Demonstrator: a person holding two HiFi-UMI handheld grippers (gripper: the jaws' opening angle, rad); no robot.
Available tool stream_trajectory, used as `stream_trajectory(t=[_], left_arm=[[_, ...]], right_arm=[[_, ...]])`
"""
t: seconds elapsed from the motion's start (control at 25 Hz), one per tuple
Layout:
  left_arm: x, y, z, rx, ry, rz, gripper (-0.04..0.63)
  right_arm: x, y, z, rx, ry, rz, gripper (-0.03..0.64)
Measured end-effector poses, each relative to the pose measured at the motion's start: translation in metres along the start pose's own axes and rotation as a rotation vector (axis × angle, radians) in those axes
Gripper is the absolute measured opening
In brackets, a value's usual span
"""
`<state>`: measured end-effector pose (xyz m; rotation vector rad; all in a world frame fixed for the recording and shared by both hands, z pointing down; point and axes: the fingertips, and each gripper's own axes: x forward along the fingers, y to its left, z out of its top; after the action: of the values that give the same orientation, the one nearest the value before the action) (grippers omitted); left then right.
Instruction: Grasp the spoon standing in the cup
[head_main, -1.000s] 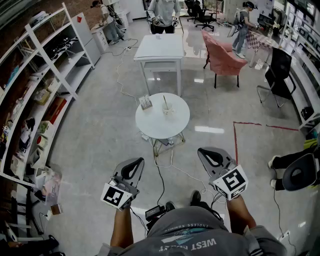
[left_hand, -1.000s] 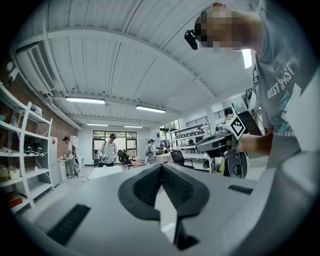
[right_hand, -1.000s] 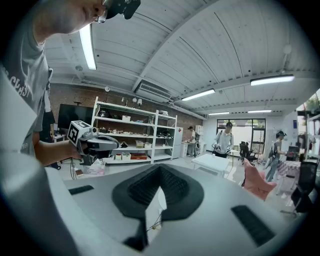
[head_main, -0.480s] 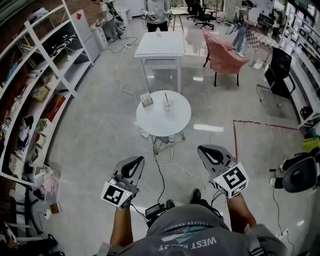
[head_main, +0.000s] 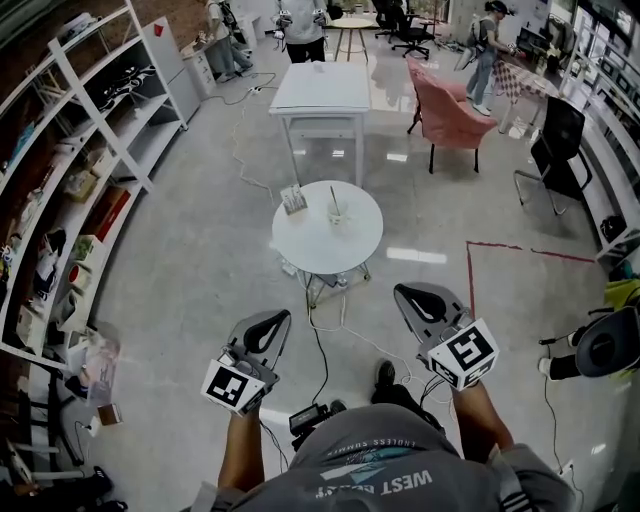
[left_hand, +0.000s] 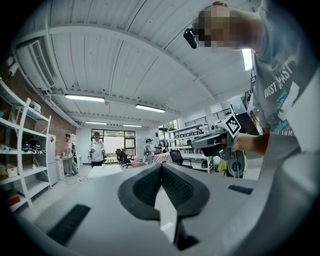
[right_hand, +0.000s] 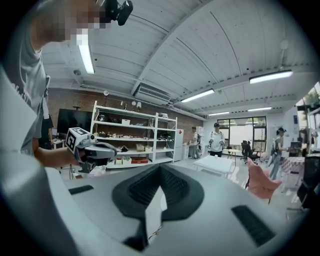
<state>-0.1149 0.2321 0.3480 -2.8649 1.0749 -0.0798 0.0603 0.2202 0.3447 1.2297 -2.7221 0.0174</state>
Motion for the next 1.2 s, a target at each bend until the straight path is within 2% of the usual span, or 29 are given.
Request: stream_trajectory(t=[0.64, 0.92, 1.2], left_arm=[[0.074, 0.025, 0.012, 0.002, 0.049, 0.139, 0.005], [0.102, 0.034, 0.014, 0.007, 0.081, 0.212, 0.005], [0.129, 0.038, 0.009, 0.02, 0.123, 0.226, 0.005]], right_arm=[[0.048, -0.099, 0.0, 0.043, -0.024, 0.114, 0.002], [0.071, -0.129, 0.0, 0.053, -0.037, 0.196, 0.002], [0.083, -0.157, -0.005, 0.069, -0.045, 0.226, 0.002]])
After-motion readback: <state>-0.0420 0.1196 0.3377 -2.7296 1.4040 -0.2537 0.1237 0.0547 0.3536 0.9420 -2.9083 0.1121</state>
